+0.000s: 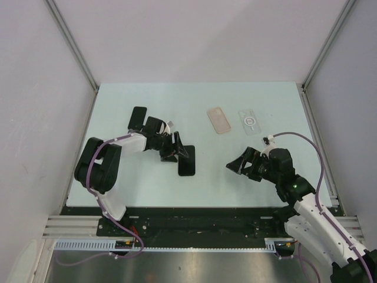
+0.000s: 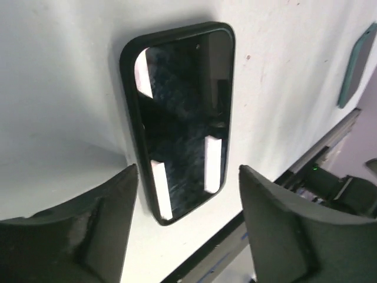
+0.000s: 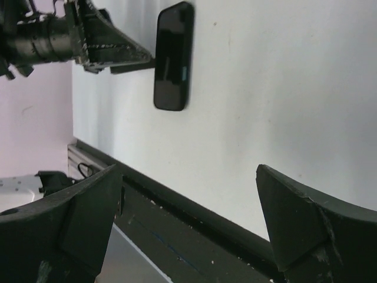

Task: Put the phone into the phone case

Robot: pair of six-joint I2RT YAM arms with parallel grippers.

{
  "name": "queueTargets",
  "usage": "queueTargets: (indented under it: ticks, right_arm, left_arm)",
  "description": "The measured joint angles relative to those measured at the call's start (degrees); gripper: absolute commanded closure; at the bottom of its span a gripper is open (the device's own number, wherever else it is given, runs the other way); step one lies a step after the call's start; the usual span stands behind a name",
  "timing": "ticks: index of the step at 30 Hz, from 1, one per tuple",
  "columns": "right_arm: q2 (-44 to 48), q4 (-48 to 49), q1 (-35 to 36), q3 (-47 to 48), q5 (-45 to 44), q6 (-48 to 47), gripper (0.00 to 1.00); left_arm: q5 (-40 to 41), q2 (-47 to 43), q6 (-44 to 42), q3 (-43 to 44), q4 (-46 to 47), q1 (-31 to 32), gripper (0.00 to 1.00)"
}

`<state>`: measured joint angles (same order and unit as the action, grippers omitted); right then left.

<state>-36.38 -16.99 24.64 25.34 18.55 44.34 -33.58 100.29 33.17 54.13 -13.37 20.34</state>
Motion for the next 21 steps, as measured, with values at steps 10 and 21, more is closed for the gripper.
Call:
queueTargets:
  ticks: [10,21]
  right_arm:
    - [-12.1,-17.2,-0.5,19.7,-18.4,-11.0,0.0]
    - [-33.9,-23.3,-1.9,27.5,-34.3,-30.2,0.27]
  left_arm:
    - [5.0,-10.7,-5.2,3.3,-8.9,-1.2,0.0]
    - [5.0,-27.9,-12.0,-4.3,-11.8,-1.0,0.0]
